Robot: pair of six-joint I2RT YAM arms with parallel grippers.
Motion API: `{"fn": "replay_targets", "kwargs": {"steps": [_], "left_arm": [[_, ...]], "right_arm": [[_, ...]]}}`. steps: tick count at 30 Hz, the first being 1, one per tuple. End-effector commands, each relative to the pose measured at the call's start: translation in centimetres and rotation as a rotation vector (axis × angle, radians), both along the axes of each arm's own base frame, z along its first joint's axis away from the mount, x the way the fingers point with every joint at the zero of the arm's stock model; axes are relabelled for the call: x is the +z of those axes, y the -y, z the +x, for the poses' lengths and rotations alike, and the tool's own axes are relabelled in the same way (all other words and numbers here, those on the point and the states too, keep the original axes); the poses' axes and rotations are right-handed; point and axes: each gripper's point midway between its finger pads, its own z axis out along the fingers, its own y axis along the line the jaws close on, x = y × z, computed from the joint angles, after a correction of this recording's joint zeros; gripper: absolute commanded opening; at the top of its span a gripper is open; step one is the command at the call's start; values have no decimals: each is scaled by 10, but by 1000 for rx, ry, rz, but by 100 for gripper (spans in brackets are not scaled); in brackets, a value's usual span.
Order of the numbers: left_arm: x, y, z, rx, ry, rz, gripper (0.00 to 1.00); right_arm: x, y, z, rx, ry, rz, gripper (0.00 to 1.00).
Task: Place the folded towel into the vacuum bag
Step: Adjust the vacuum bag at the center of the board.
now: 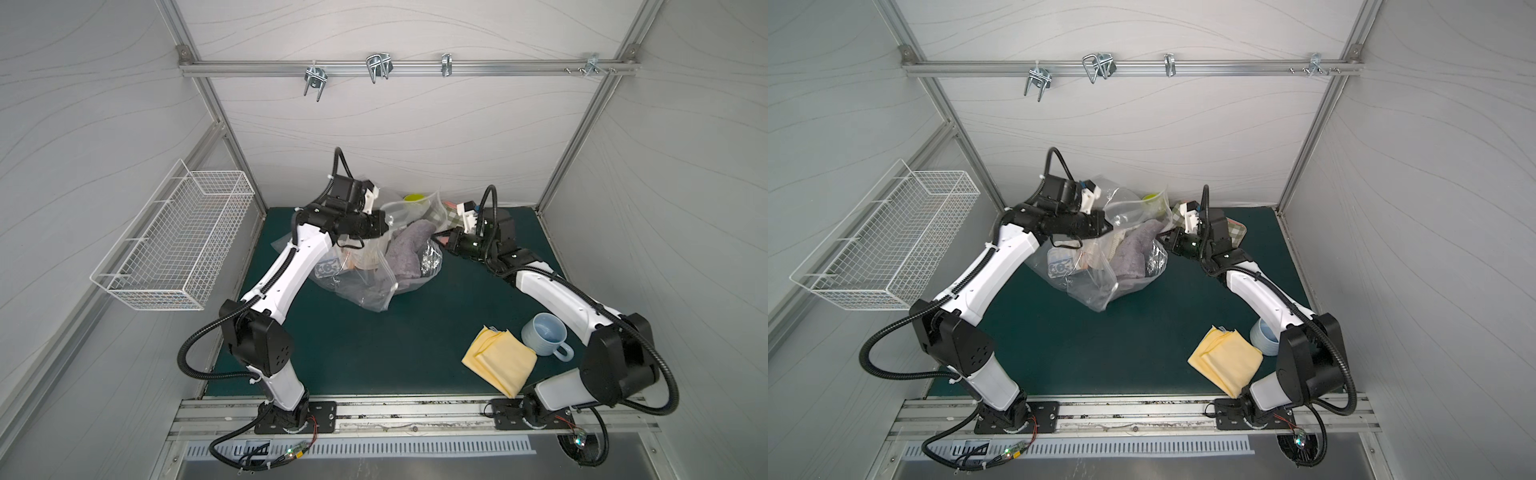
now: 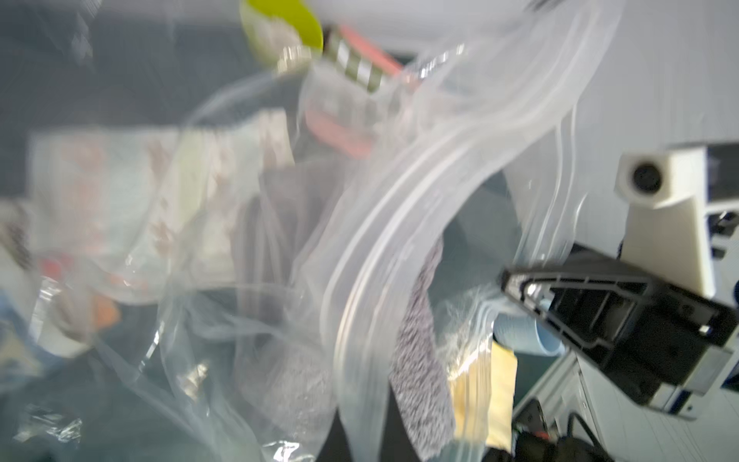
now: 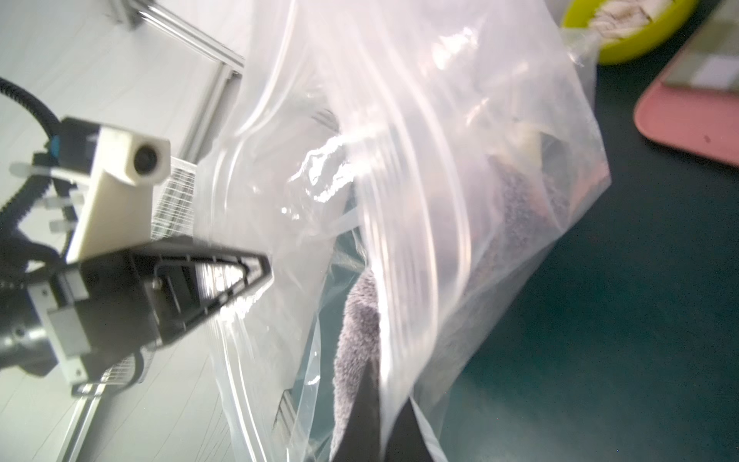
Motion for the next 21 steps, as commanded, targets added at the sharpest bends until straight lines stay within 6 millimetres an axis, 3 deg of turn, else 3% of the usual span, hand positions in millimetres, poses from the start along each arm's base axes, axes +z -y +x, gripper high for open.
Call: {"fn": "replay_targets", "kwargs": {"steps": [1, 4, 6, 8, 11, 13, 15, 18, 21], "left_arm": [[120, -18, 5, 12, 351, -44, 0], [172, -14, -15, -46, 463, -88, 0], [171, -7, -24, -100, 445, -108, 0], [140, 0, -23, -120, 376, -90, 0], [62, 8, -21, -118, 227, -18, 0], [4, 15, -25, -123, 126, 38, 0], [-35, 23, -33, -129, 53, 55, 0], [-72, 39, -51, -161, -33, 38, 0], [-89, 57, -68, -202, -75, 10, 0]], "right_arm": [[19, -15, 0, 77, 39, -2, 0], [37, -24, 1, 105, 85, 4, 0], [51, -28, -5, 136, 125, 27, 0], [62, -30, -16, 173, 168, 54, 0], [73, -27, -29, 185, 237, 82, 0], [55, -14, -23, 103, 198, -10, 0], [29, 5, -16, -6, 139, -122, 0], [-22, 41, -17, -168, 1, -283, 3], [-67, 83, -34, -337, -144, -390, 41]]}}
